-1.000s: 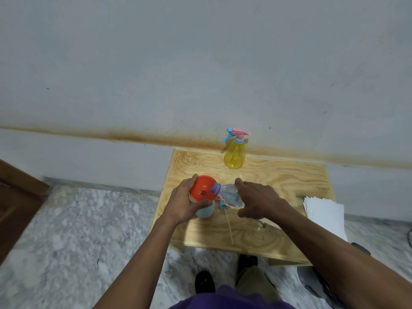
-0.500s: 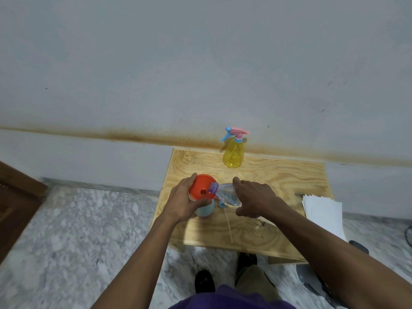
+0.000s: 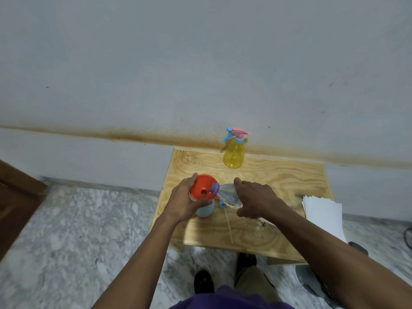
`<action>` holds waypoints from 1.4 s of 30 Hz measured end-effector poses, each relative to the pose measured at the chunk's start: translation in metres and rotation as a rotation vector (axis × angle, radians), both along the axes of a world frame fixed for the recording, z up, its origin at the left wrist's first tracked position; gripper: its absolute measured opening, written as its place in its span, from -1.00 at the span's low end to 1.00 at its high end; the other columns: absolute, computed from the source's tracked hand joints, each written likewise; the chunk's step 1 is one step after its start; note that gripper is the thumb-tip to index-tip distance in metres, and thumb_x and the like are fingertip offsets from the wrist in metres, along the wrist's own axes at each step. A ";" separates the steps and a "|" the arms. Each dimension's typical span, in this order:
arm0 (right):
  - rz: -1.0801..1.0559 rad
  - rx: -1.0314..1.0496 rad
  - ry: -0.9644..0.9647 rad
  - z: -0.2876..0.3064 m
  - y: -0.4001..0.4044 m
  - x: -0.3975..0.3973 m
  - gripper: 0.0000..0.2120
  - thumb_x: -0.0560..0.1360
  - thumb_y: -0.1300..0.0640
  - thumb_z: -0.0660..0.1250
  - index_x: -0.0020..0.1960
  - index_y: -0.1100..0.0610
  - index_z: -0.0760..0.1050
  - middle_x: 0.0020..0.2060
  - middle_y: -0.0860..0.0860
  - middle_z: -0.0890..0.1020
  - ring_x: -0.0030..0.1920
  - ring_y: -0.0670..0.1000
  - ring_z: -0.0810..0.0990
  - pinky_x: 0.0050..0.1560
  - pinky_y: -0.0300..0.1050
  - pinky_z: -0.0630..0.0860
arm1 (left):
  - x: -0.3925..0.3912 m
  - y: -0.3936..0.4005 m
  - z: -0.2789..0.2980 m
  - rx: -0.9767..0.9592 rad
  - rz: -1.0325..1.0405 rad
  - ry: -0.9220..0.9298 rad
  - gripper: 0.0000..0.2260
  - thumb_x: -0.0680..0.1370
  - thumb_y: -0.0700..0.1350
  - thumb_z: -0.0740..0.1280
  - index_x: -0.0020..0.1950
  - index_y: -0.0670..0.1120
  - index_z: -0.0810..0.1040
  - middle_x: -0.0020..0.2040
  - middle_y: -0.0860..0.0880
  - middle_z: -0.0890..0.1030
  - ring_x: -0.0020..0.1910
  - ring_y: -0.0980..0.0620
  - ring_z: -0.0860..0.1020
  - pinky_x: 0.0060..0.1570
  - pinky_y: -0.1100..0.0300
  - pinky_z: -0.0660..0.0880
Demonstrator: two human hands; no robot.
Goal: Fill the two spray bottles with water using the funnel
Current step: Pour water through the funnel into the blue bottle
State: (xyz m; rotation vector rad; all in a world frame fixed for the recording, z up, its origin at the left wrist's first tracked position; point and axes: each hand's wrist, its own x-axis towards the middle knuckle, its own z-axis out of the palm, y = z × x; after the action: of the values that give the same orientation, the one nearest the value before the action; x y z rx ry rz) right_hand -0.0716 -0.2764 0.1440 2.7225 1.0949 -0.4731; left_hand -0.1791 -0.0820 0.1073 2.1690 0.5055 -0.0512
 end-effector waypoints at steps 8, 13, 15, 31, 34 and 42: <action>-0.138 0.258 0.148 -0.006 -0.012 -0.004 -0.36 0.34 -0.08 0.49 0.25 0.04 0.22 0.04 0.02 0.59 -0.15 0.08 0.49 -0.27 -0.06 0.42 | -0.001 0.000 -0.001 -0.005 0.006 -0.001 -0.09 0.37 0.12 0.57 0.60 -0.03 0.20 0.46 -0.04 0.41 0.39 -0.03 0.41 0.33 0.12 0.36; -0.289 0.578 0.222 -0.021 -0.018 -0.016 -0.39 0.33 -0.09 0.51 0.21 0.03 0.27 -0.05 -0.03 0.56 -0.12 0.07 0.55 -0.24 -0.09 0.37 | -0.001 -0.001 -0.002 0.025 0.010 -0.014 -0.11 0.38 0.09 0.58 0.59 -0.05 0.21 0.43 -0.06 0.44 0.39 -0.05 0.42 0.32 0.13 0.35; -0.370 0.704 0.234 -0.027 -0.020 -0.021 -0.39 0.30 -0.11 0.52 0.18 0.03 0.29 -0.09 -0.04 0.58 -0.15 0.07 0.59 -0.24 -0.06 0.44 | -0.001 -0.001 -0.003 0.045 0.007 -0.016 -0.11 0.38 0.10 0.58 0.59 -0.07 0.21 0.44 -0.08 0.44 0.40 -0.07 0.42 0.33 0.10 0.35; -1.018 1.037 0.097 -0.058 -0.094 -0.001 -0.41 0.31 0.15 0.59 0.23 0.17 0.37 -0.07 0.01 0.55 -0.11 0.06 0.51 -0.16 -0.19 0.29 | -0.001 -0.009 -0.010 0.082 0.024 -0.015 -0.13 0.42 0.11 0.54 0.61 -0.03 0.17 0.44 -0.07 0.42 0.40 -0.06 0.40 0.29 0.12 0.34; -1.057 1.041 0.096 -0.062 -0.103 0.007 -0.43 0.32 0.18 0.57 0.22 0.17 0.36 -0.07 0.02 0.55 -0.11 0.08 0.51 -0.15 -0.17 0.30 | -0.002 -0.010 -0.010 0.072 0.040 -0.001 -0.13 0.42 0.10 0.55 0.61 -0.02 0.17 0.42 -0.06 0.43 0.39 -0.05 0.41 0.28 0.14 0.33; -1.046 1.094 0.130 -0.070 -0.112 0.010 -0.43 0.22 0.07 0.51 0.15 0.11 0.36 -0.08 0.03 0.61 -0.13 0.08 0.58 -0.26 -0.23 0.34 | -0.003 -0.014 -0.007 0.078 0.059 -0.011 -0.12 0.40 0.10 0.56 0.60 -0.07 0.21 0.44 -0.07 0.43 0.40 -0.03 0.41 0.26 0.18 0.33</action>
State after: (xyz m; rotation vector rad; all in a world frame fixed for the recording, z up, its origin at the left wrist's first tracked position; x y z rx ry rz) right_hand -0.0615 -0.3879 0.0736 4.1408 -0.3948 -0.1285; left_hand -0.1818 -0.0956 0.1003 2.2272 0.5738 0.0128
